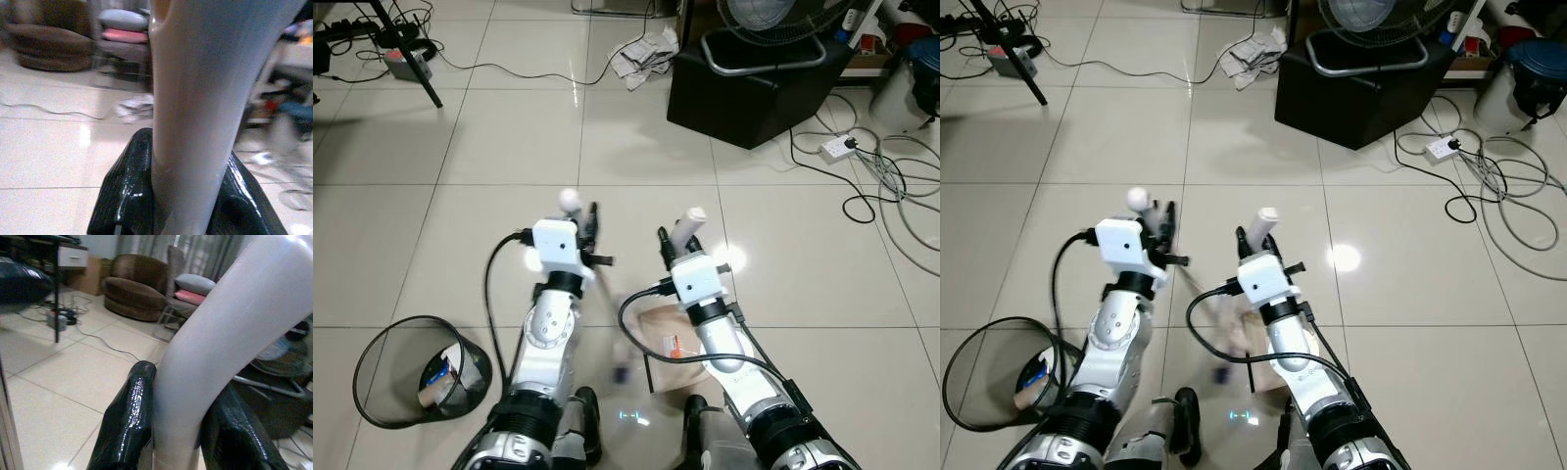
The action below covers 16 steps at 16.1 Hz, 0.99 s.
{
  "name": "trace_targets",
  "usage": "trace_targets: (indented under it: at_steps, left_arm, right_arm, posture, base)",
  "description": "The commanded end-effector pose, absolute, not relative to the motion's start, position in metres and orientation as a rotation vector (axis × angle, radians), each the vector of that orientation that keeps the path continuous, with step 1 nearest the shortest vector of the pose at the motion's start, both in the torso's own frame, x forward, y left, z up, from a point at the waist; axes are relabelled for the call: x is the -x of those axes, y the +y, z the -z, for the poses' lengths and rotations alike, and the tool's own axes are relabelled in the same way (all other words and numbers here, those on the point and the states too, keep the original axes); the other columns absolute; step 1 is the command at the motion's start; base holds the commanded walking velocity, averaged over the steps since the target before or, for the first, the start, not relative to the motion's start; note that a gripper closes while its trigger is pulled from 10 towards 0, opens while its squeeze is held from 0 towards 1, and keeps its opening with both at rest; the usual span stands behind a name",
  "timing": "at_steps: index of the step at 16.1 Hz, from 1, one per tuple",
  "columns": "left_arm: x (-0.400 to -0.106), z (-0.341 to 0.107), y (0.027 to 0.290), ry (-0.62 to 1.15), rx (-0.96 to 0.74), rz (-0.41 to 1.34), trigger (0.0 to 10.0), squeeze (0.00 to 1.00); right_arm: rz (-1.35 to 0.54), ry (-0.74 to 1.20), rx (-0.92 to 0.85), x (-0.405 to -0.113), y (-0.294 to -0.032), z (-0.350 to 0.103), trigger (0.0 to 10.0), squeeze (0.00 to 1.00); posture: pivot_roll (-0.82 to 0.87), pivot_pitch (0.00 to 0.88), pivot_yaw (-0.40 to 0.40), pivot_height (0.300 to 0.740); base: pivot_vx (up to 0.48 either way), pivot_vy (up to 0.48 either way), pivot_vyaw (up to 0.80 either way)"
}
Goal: Sweep floor
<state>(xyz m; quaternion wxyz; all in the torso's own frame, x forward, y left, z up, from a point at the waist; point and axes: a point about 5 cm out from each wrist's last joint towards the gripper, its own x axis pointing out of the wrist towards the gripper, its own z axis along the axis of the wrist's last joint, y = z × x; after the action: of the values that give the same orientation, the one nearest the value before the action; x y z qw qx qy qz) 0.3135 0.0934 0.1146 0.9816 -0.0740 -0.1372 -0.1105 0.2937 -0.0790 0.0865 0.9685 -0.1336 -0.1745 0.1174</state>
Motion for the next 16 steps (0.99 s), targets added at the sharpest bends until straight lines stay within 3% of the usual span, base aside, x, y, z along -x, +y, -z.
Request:
trace_targets:
  at_steps: [1,4,7,9,13,16]
  left_arm:
    - [-0.311,-0.117,0.084,-0.260,0.236,0.307,10.0,0.00]
    - [-0.306,-0.127,0.084,-0.266,0.276,0.450,10.0,0.00]
    - [-0.304,-0.145,0.098,-0.286,0.325,0.567,10.0,0.00]
    - [-0.311,-0.160,0.112,-0.309,0.271,0.620,10.0,0.00]
    - [-0.327,-0.196,0.152,-0.387,0.152,0.615,10.0,0.00]
    - [-0.335,-0.228,0.171,-0.450,0.193,0.608,10.0,0.00]
  right_arm:
    - [-0.183,-0.306,0.245,-0.294,-0.090,-0.079,10.0,0.00]
    - [-0.140,-0.302,0.231,-0.298,-0.101,-0.080,10.0,0.00]
    - [-0.094,-0.306,0.184,-0.299,-0.118,-0.083,10.0,0.00]
    - [-0.057,-0.308,0.119,-0.297,-0.132,-0.084,10.0,0.00]
    - [0.028,-0.317,0.083,-0.289,-0.159,-0.085,10.0,0.00]
    - [0.061,-0.320,0.065,-0.284,-0.170,-0.084,10.0,0.00]
  posture:
    - [0.04,0.345,0.025,0.740]
    - [0.04,0.333,0.028,0.740]
    - [0.04,0.307,0.030,0.740]
    - [0.03,0.281,0.038,0.740]
    - [0.04,0.237,0.052,0.740]
    - [0.05,0.205,0.059,0.740]
  base:
    - [0.000,0.000,0.00]
    - [0.000,0.000,0.00]
    - [0.000,0.000,0.00]
    - [0.000,0.000,0.00]
    - [0.000,0.000,0.00]
    - [0.000,0.000,0.00]
